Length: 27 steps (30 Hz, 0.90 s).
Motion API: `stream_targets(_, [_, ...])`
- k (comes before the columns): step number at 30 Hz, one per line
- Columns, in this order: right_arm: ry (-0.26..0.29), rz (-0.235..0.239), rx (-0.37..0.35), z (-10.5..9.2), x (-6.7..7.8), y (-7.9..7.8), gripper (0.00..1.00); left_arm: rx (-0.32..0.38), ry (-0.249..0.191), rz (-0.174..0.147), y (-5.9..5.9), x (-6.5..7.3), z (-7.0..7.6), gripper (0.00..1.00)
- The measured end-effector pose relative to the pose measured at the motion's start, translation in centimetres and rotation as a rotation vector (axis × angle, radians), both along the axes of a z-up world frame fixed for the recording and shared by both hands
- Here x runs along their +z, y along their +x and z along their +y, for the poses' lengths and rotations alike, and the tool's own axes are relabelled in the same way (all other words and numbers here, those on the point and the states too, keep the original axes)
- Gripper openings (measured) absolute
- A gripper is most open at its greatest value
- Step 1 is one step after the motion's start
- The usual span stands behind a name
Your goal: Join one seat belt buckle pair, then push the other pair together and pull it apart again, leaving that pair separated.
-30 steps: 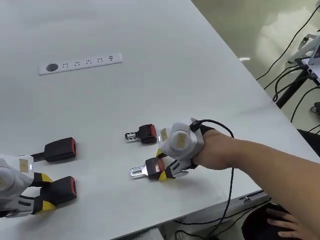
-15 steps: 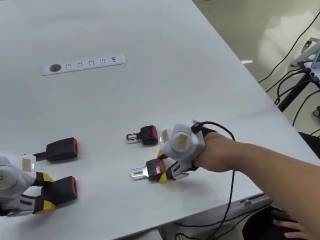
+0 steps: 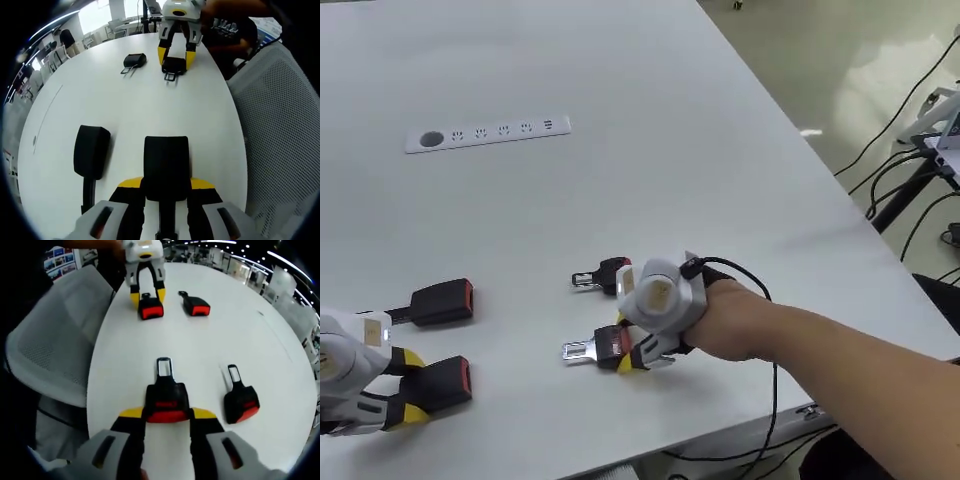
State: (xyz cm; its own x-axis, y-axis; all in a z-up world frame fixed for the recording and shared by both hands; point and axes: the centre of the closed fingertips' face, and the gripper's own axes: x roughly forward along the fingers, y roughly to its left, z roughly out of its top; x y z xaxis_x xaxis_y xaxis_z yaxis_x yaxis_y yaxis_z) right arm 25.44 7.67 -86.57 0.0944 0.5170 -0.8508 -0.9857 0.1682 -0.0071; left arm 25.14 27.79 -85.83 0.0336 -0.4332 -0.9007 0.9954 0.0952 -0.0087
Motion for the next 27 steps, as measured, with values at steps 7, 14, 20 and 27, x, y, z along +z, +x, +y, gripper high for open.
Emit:
stream_targets(7, [0.025, -0.009, 0.013, 3.5, 0.1, -0.1, 0.35, 0.007, -0.008, -0.001, 0.0, 0.0, 0.1, 0.33])
stream_targets(14, [0.045, -0.015, 0.020, 6.1, 0.1, 0.0, 0.34, 0.004, -0.024, -0.001, 0.0, -0.1, 0.1, 0.33])
stream_targets(20, [0.059, -0.027, 0.026, 7.9, 0.1, 0.1, 0.34, 0.016, -0.043, -0.003, 0.1, 0.0, 0.1, 0.33])
stream_targets(27, [0.066, -0.032, 0.048, 9.9, 0.1, 0.3, 0.34, 0.019, -0.038, -0.003, 0.1, 0.0, 0.1, 0.33])
